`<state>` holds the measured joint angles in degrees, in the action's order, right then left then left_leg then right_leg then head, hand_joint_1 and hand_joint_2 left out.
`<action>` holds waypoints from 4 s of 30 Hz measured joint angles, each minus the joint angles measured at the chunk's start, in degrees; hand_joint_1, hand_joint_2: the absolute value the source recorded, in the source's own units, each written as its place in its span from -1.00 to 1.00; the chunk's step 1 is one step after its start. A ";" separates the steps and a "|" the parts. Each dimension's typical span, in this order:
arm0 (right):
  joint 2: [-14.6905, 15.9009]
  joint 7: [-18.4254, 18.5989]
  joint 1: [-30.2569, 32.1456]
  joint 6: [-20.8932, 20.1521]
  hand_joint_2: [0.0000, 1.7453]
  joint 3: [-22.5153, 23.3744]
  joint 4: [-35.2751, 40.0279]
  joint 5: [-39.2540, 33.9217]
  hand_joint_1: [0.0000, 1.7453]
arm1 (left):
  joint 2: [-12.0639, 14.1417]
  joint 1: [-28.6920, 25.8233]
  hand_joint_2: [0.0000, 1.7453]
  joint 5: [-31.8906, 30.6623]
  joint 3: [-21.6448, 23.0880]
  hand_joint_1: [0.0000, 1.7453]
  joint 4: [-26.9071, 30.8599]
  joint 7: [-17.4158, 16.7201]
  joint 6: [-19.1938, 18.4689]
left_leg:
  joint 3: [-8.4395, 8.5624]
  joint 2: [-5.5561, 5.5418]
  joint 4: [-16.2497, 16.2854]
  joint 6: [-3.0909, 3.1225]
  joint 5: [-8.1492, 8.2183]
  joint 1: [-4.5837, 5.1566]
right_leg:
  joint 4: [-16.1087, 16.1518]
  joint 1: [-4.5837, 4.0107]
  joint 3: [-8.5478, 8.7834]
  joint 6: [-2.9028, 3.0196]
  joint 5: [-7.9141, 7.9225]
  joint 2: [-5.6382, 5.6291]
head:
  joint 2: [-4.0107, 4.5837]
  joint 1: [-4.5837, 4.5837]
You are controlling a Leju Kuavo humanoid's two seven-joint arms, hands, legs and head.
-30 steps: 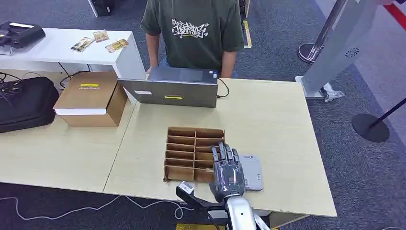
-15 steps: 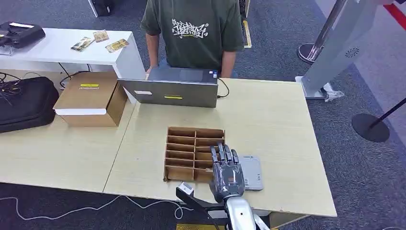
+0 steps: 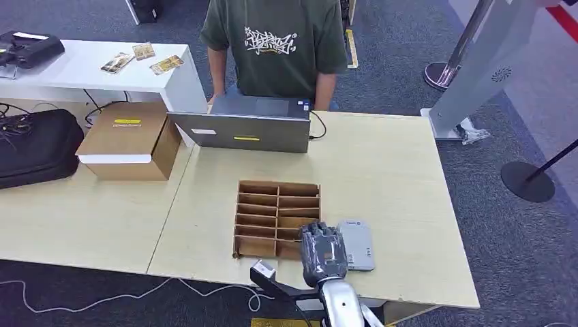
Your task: Pass the card to the sensor for recognition and then transmit it.
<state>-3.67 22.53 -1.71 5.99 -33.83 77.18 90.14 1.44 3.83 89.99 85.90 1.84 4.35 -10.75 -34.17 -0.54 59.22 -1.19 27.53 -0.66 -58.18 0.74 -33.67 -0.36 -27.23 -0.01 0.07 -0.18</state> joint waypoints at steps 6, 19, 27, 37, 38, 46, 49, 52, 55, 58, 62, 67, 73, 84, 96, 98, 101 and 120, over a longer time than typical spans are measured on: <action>-0.02 -0.46 -0.22 0.26 1.00 0.00 -0.28 0.00 1.00 | -0.02 0.00 -1.00 0.00 -0.02 -1.00 0.00 -0.02 0.13 | 0.00 0.00 0.00 0.00 0.00 0.00 | 0.00 0.00 0.00 0.00 0.00 0.00 | 0.00 0.00; -0.44 -0.90 -0.24 0.70 1.00 0.18 -0.63 0.00 1.00 | -0.02 0.00 -1.00 0.00 -0.09 -1.00 0.00 -0.04 0.46 | 0.00 0.00 0.00 0.00 0.00 0.00 | 0.00 0.00 0.00 0.00 0.00 0.00 | 0.00 0.00; -0.46 -0.85 -0.25 0.81 1.00 0.26 -0.63 0.00 1.00 | -0.02 0.00 -1.00 0.00 -0.09 -1.00 0.00 -0.04 0.63 | 0.00 0.00 0.00 0.00 0.00 0.00 | 0.00 0.00 0.00 0.00 0.00 0.00 | 0.00 0.00; -0.46 -0.77 -0.32 0.70 1.00 0.26 -0.50 0.00 1.00 | -0.11 -0.02 -1.00 0.00 -0.09 -1.00 0.00 0.74 0.55 | 0.00 0.00 0.00 0.00 0.00 0.00 | 0.00 0.00 0.00 0.00 0.00 0.00 | 0.00 0.00; -0.46 -0.77 -0.32 0.70 1.00 0.26 -0.46 0.00 1.00 | -0.11 -0.02 -1.00 0.00 -0.09 -1.00 0.00 0.79 0.52 | 0.00 0.00 0.00 0.00 0.00 0.00 | 0.00 0.00 0.00 0.00 0.00 0.00 | 0.00 0.00; -0.37 1.14 -0.10 6.02 1.00 0.26 2.74 0.00 1.00 | -0.39 -0.11 -1.00 0.00 -0.09 -1.00 0.00 1.18 0.28 | 0.00 0.00 0.00 0.00 0.00 0.00 | 0.00 0.00 -0.01 0.00 0.00 0.00 | 0.02 0.00; 0.07 2.08 0.25 10.29 1.00 0.50 6.29 0.00 1.00 | -0.44 -0.28 -1.00 0.00 -0.09 -1.00 0.00 1.59 0.28 | 0.01 0.01 0.00 0.00 0.00 0.00 | 0.00 0.00 -0.01 0.00 0.00 -0.01 | 0.00 0.00; 0.83 2.10 1.15 13.07 1.00 1.36 10.28 0.00 1.00 | -0.50 -0.46 -1.00 0.00 -0.09 -1.00 0.00 1.84 0.24 | 0.01 0.00 0.00 0.00 0.00 0.01 | 0.01 0.00 -0.01 0.00 0.00 0.00 | 0.00 0.00; 1.60 2.49 1.73 14.69 1.00 1.90 12.81 0.00 1.00 | -0.57 -0.49 -1.00 0.00 -0.09 -1.00 0.00 1.84 0.13 | 0.01 0.02 0.00 0.00 0.00 0.01 | 0.01 0.01 -0.01 0.00 0.00 -0.01 | 0.00 0.02; 2.10 2.43 2.33 15.83 1.00 2.27 14.41 0.00 1.00 | -0.61 -0.51 -1.00 0.00 -0.09 -1.00 0.00 1.84 0.02 | 0.01 0.01 0.00 0.00 0.00 0.00 | 0.01 0.00 -0.01 0.00 0.00 -0.01 | 0.00 0.00; 2.47 1.19 3.27 18.42 1.00 3.12 16.06 0.00 1.00 | -0.66 -0.58 -1.00 0.00 -0.09 -1.00 0.00 1.94 0.02 | 0.02 0.01 0.00 0.00 0.00 0.00 | 0.00 0.00 -0.01 0.00 0.00 -0.01 | 0.00 0.00; 0.39 -6.94 6.44 20.81 1.00 7.30 18.32 -0.26 1.00 | -0.70 -0.73 -1.00 0.00 -0.09 -1.00 0.00 2.21 0.02 | 0.01 0.01 0.00 0.00 0.00 -0.01 | 0.00 -0.01 -0.01 0.02 -0.02 0.00 | 0.00 -0.02; -3.63 -12.61 9.45 23.65 1.00 15.15 20.02 -6.50 1.00 | -0.85 -0.83 -1.00 0.00 -0.09 -1.00 0.00 2.23 0.07 | 0.01 0.01 -0.01 0.00 0.01 0.00 | 0.00 0.00 -0.01 0.04 -0.03 0.01 | 0.00 0.00; -8.22 -16.53 12.67 26.36 1.00 27.63 23.02 -20.31 1.00 | -0.90 -0.88 -1.00 0.00 -0.09 -1.00 0.00 2.19 0.85 | 0.02 0.01 -0.01 0.00 0.01 0.00 | 0.00 0.00 -0.01 0.04 -0.03 0.01 | 0.00 0.00; -11.82 -22.49 15.07 27.19 1.00 40.50 26.82 -37.92 1.00 | -0.85 -0.83 -1.00 -0.17 -0.07 -1.00 -0.07 1.73 0.85 | 0.02 0.01 -0.01 0.00 0.01 0.00 | 0.00 0.00 0.01 0.04 -0.03 0.02 | 0.00 0.00; -12.07 -23.21 15.34 27.45 1.00 41.99 27.28 -39.15 1.00 | -0.85 -0.79 -1.00 -0.17 -0.07 -1.00 -0.09 1.73 0.87 | 0.03 0.01 -0.01 0.00 0.01 0.00 | 0.00 0.00 0.01 0.04 -0.03 0.02 | 0.00 0.00; -12.33 -24.22 15.65 27.71 1.00 43.78 27.87 -40.39 1.00 | -0.85 -0.80 -1.00 -0.17 -0.07 -1.00 -0.09 1.73 0.90 | 0.02 0.00 -0.01 0.00 0.01 0.00 | 0.00 0.00 0.01 0.04 -0.03 0.02 | 0.00 0.00; -10.47 -26.84 5.72 32.70 1.00 41.92 22.78 -25.18 1.00 | -0.28 -0.37 -1.00 -1.46 1.46 -1.00 -0.09 1.86 1.25 | 0.10 0.01 -0.02 -0.06 -0.04 0.00 | -0.07 0.00 0.09 0.05 -0.02 0.02 | 0.00 0.00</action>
<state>-14.14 -4.31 4.02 38.69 8.09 99.96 64.95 1.16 3.46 88.52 87.36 1.75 6.21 -9.51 -34.07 -0.53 59.20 -1.25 27.49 -0.66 -58.25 0.73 -33.58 -0.31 -27.25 0.00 0.07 -0.17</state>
